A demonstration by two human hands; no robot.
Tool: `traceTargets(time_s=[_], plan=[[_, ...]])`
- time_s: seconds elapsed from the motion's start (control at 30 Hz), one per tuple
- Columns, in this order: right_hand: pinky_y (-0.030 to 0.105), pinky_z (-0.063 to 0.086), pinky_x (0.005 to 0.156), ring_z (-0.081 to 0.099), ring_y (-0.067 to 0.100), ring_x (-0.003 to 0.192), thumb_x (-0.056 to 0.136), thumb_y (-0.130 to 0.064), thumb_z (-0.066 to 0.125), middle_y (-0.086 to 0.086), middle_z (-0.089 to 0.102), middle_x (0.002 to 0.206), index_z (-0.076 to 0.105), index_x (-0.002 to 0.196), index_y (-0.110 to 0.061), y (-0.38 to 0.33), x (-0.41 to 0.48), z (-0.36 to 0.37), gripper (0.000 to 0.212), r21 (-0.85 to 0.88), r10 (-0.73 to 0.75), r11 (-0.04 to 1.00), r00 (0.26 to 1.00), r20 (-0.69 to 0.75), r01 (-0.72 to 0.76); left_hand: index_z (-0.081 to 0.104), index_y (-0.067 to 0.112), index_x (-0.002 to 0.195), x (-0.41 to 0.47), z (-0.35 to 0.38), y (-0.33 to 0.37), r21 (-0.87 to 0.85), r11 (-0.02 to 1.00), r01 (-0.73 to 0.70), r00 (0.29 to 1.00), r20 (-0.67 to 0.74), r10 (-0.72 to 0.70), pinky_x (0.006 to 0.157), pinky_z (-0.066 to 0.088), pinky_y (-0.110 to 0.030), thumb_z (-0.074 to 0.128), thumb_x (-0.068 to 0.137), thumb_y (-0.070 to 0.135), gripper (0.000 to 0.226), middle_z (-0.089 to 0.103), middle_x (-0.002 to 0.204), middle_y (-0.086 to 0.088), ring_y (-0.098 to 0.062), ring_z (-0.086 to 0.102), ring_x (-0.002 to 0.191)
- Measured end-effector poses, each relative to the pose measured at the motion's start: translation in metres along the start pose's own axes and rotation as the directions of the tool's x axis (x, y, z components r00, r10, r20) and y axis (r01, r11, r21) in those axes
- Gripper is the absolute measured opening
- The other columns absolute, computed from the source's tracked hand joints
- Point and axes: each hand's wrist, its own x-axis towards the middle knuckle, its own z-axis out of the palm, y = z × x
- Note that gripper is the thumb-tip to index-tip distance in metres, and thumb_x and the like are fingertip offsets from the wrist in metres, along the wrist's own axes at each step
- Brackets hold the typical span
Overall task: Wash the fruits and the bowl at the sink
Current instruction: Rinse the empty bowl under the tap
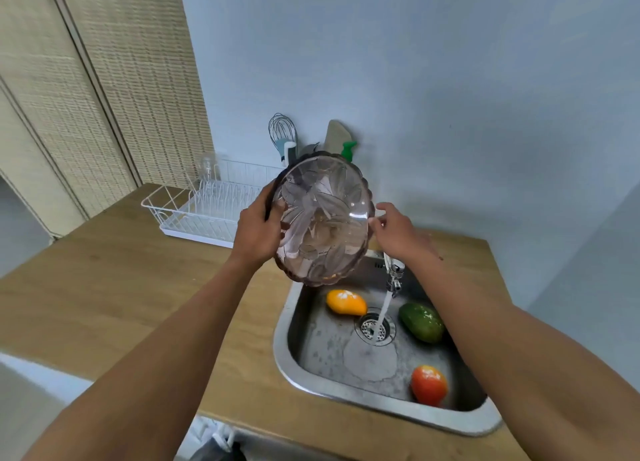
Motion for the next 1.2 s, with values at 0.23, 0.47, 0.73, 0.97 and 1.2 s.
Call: traceTargets(time_s=[0.23,0.47,0.73,0.97,1.2], plan=[[0.027,0.04,0.079,0.061,0.026,0.099,0.096,-0.018,0.053,0.009,0.069,0.109,0.065,0.107,-0.012,-0.003,0.016,0.002,0.017,0.073,0.006,0.997,0.983,-0.184,0.008,0.045,0.036,0.13,-0.013,-0.011,-0.007,0.235,0.926,-0.296,0.955,0.037,0.296,0.077,0.059,-0.041,0.045,0.099,0.038,0.03,0.073,0.106,0.006,-0.02,0.073,0.086],[0.037,0.05,0.085,0.065,0.03,0.095,0.096,-0.014,0.055,0.012,0.072,0.103,0.066,0.102,-0.013,0.005,0.02,-0.006,0.013,-0.008,-0.035,0.999,0.974,-0.225,0.034,0.04,0.032,0.132,-0.018,-0.002,-0.022,0.354,0.894,-0.275,0.961,0.123,0.247,0.076,0.055,-0.046,0.039,0.093,0.034,0.038,0.073,0.103,-0.007,-0.034,0.071,0.086],[0.038,0.049,0.087,0.062,0.03,0.094,0.098,-0.026,0.051,0.01,0.069,0.105,0.064,0.111,-0.017,-0.015,0.015,0.014,0.021,-0.019,-0.056,0.998,0.992,-0.111,0.054,0.053,0.022,0.118,-0.035,-0.018,-0.047,0.015,0.989,0.149,0.989,0.011,-0.149,0.064,0.057,-0.032,0.047,0.098,0.012,0.023,0.071,0.095,-0.009,-0.024,0.07,0.071],[0.028,0.049,0.052,0.06,0.021,0.065,0.101,-0.023,0.044,0.011,0.069,0.085,0.059,0.1,-0.013,-0.031,-0.016,0.083,0.018,0.1,-0.042,0.995,0.948,0.314,0.011,0.054,0.008,0.115,-0.067,-0.073,-0.098,-0.369,0.753,0.545,0.794,-0.059,-0.604,0.045,0.053,-0.032,0.048,0.094,0.006,0.023,0.067,0.092,-0.022,-0.036,0.065,0.068],[0.034,0.054,0.052,0.059,0.027,0.053,0.097,-0.005,0.041,0.017,0.064,0.067,0.057,0.079,-0.005,-0.038,-0.042,0.165,0.023,0.244,0.108,0.937,0.869,0.483,-0.252,0.051,0.006,0.114,-0.09,-0.119,-0.128,-0.319,0.709,0.629,0.702,-0.16,-0.694,0.043,0.055,-0.031,0.049,0.096,0.014,0.02,0.063,0.115,-0.023,-0.033,0.065,0.078]])
